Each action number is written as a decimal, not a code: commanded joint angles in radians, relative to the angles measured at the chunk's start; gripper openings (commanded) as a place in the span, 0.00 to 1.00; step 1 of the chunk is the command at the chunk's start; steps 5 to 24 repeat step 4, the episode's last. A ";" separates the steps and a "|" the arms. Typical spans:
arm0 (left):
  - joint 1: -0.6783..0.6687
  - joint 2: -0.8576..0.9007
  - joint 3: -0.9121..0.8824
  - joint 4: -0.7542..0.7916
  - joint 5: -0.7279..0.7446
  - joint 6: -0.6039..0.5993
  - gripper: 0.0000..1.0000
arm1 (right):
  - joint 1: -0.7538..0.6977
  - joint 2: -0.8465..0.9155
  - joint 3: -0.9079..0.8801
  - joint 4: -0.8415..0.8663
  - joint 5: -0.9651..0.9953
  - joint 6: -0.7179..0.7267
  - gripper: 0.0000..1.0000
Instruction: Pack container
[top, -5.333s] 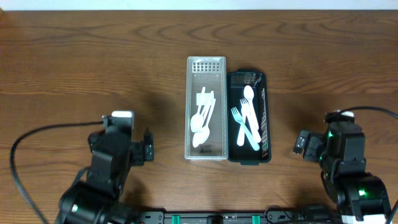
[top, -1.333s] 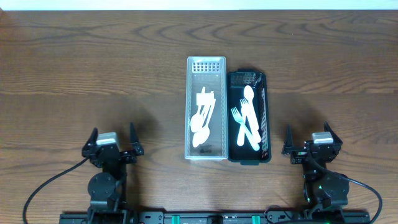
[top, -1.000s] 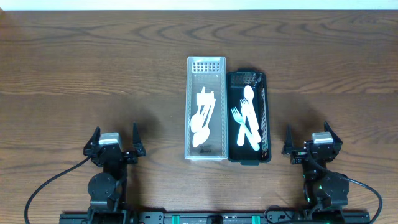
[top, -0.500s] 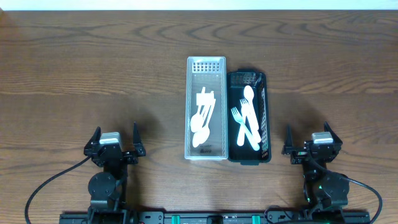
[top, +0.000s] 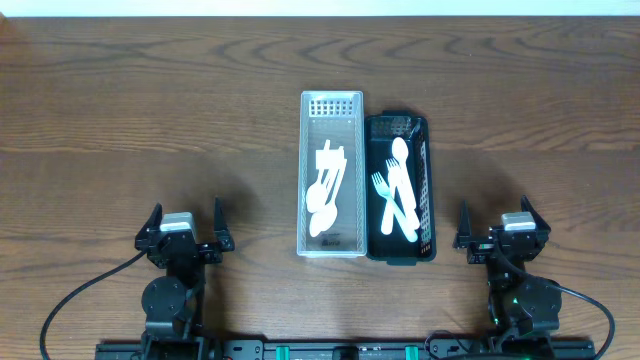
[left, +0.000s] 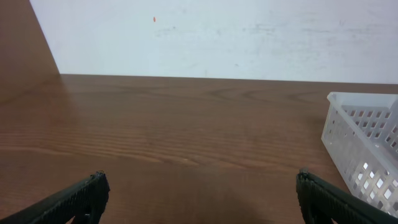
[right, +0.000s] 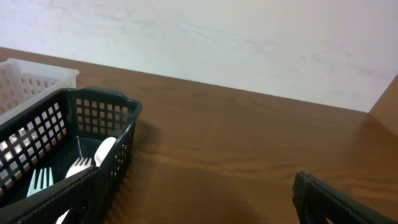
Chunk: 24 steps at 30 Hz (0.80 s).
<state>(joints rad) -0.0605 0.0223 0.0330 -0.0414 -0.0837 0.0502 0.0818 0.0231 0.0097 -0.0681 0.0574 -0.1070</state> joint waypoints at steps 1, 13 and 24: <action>0.005 0.003 -0.029 -0.024 0.002 0.009 0.98 | -0.006 -0.010 -0.004 -0.002 -0.006 -0.010 0.99; 0.005 0.003 -0.029 -0.024 0.002 0.009 0.98 | -0.006 -0.010 -0.004 -0.002 -0.006 -0.010 0.99; 0.005 0.003 -0.029 -0.024 0.002 0.009 0.98 | -0.006 -0.010 -0.004 -0.002 -0.006 -0.010 0.99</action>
